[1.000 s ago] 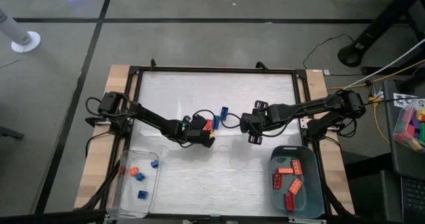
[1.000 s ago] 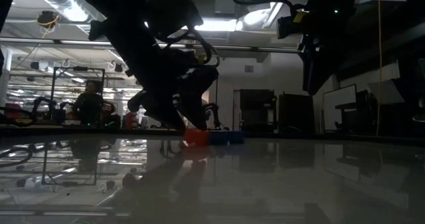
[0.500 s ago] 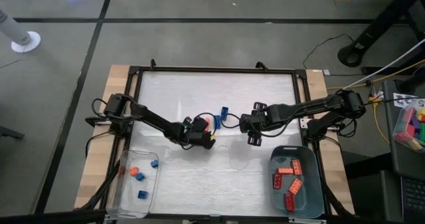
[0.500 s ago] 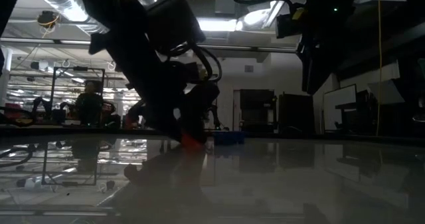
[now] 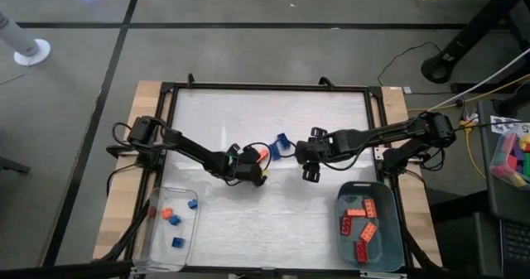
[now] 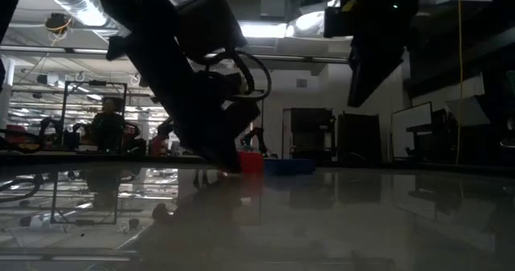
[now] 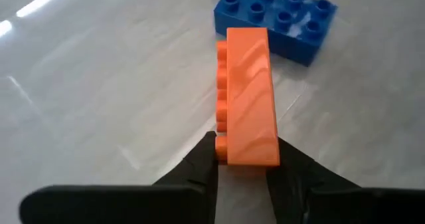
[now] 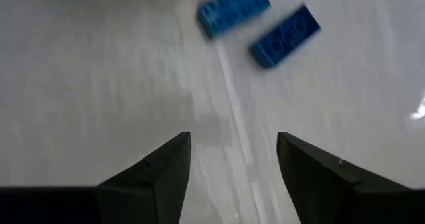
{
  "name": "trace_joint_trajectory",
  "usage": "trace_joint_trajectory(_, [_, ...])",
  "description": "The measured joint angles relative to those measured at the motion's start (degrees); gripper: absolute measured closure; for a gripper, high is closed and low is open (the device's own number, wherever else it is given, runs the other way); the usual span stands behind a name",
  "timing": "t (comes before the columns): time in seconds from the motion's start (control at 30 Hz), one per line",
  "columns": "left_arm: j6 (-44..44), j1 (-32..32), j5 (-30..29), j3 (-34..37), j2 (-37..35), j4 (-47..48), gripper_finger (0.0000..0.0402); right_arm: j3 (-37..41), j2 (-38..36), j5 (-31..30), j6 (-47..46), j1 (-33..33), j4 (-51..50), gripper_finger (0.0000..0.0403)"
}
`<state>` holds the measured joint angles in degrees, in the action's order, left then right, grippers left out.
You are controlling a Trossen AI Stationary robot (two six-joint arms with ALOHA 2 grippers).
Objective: Sort blocks by size
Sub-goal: Put the large orange game piece into the blue bin
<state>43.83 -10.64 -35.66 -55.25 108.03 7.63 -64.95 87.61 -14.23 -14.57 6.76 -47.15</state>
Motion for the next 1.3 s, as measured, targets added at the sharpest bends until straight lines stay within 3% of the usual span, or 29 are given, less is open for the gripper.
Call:
trace_joint_trajectory(0.2, [-7.73, -2.05, 1.41, 0.01, -5.68, -0.43, 0.0323, 0.92, 0.00, 3.15, 3.98, 0.00, 9.71, 0.0182])
trace_joint_trajectory(0.43, [-15.79, -4.92, 3.17, -0.08, -11.27, -1.00, 0.0310, 4.51, 0.00, 12.84, 13.62, 0.00, 25.88, 0.0182])
trace_joint_trajectory(0.53, [-17.34, -6.00, 4.03, -0.08, -12.01, -1.02, 0.0313, 5.00, 0.00, 13.83, 15.51, 0.02, 30.82, 0.0182])
trace_joint_trajectory(0.93, [-21.92, -7.49, 4.51, -0.12, -12.08, -7.75, 0.0313, 5.07, 2.65, 16.09, 19.42, 0.02, 40.29, 0.0182])
trace_joint_trajectory(1.3, [-24.80, -7.43, 4.97, -0.12, -12.08, -11.51, 0.0311, 5.15, 6.53, 16.50, 19.57, 0.02, 43.12, 0.0193])
